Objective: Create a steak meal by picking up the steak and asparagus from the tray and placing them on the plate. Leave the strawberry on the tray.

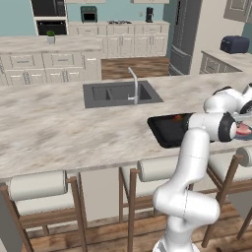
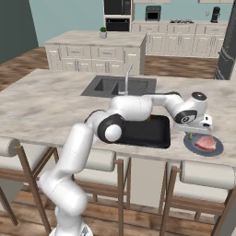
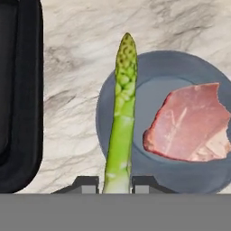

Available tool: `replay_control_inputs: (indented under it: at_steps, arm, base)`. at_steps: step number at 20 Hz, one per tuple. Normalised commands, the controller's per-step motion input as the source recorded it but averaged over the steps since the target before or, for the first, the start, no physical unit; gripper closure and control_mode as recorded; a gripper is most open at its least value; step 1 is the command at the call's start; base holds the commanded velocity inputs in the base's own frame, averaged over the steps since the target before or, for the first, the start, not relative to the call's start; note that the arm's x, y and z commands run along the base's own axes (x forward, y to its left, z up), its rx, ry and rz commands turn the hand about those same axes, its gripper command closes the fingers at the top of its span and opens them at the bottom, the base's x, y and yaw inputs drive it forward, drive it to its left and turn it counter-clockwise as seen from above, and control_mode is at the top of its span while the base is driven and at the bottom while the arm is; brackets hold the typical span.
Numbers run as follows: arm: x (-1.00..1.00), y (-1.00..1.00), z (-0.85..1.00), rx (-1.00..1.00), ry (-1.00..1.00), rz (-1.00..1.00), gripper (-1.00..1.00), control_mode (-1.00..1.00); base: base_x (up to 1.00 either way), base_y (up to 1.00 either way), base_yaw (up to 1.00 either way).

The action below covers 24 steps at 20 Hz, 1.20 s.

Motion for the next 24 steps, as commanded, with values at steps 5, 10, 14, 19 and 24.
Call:
replay_control_inputs:
  at_steps: [5,10,14,19,24]
  arm:
    - [0.19,-0.15,-0.29,0.0,0.02,0.1,1.0,-1.0]
    - [0.2,-0.18,-0.33,0.0,0.04,0.1,1.0,-1.0]
    - [0.21,-0.11,-0.33,0.0,0.03,0.09,1.0,-1.0]
    - [0.28,0.0,-0.2,0.0,0.02,0.07,1.0,-1.0]
    - [0.24,-0.08,-0.14,0.0,0.02,0.05,1.0,-1.0]
  base:
    - [0.0,0.0,0.0]
    - [0.0,0.0,0.0]
    - [0.0,0.0,0.0]
    - [0.0,0.0,0.0]
    - [0.0,0.0,0.0]
